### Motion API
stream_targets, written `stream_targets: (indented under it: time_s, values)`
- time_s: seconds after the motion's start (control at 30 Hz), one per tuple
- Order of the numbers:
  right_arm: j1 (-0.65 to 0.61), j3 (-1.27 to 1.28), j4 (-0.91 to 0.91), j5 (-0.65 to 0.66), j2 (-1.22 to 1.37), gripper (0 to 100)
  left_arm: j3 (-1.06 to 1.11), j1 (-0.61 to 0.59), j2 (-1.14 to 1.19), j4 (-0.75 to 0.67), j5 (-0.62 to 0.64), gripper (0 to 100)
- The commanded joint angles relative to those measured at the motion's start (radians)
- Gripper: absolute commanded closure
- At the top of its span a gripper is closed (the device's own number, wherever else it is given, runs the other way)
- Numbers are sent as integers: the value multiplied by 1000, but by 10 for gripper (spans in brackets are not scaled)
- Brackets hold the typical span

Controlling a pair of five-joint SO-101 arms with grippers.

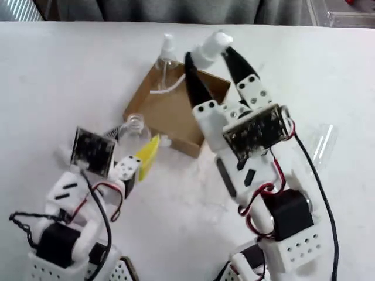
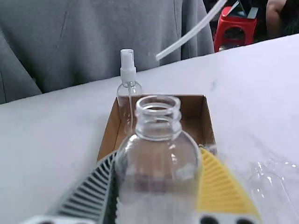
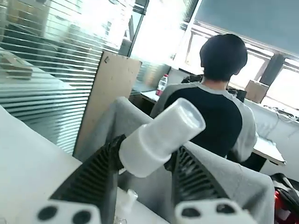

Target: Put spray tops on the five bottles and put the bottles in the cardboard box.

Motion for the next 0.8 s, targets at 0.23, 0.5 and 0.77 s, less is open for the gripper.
stream_targets:
  time_s: [0.23, 0.5, 0.77]
  values:
    - [-101, -485, 292, 11, 130, 983, 94, 8, -163, -40, -9, 979]
    - [-136, -594, 498, 12, 209, 983, 109, 8, -166, -34, -11, 979]
    - [-136, -565, 499, 12, 219, 983, 109, 8, -166, -35, -109, 980]
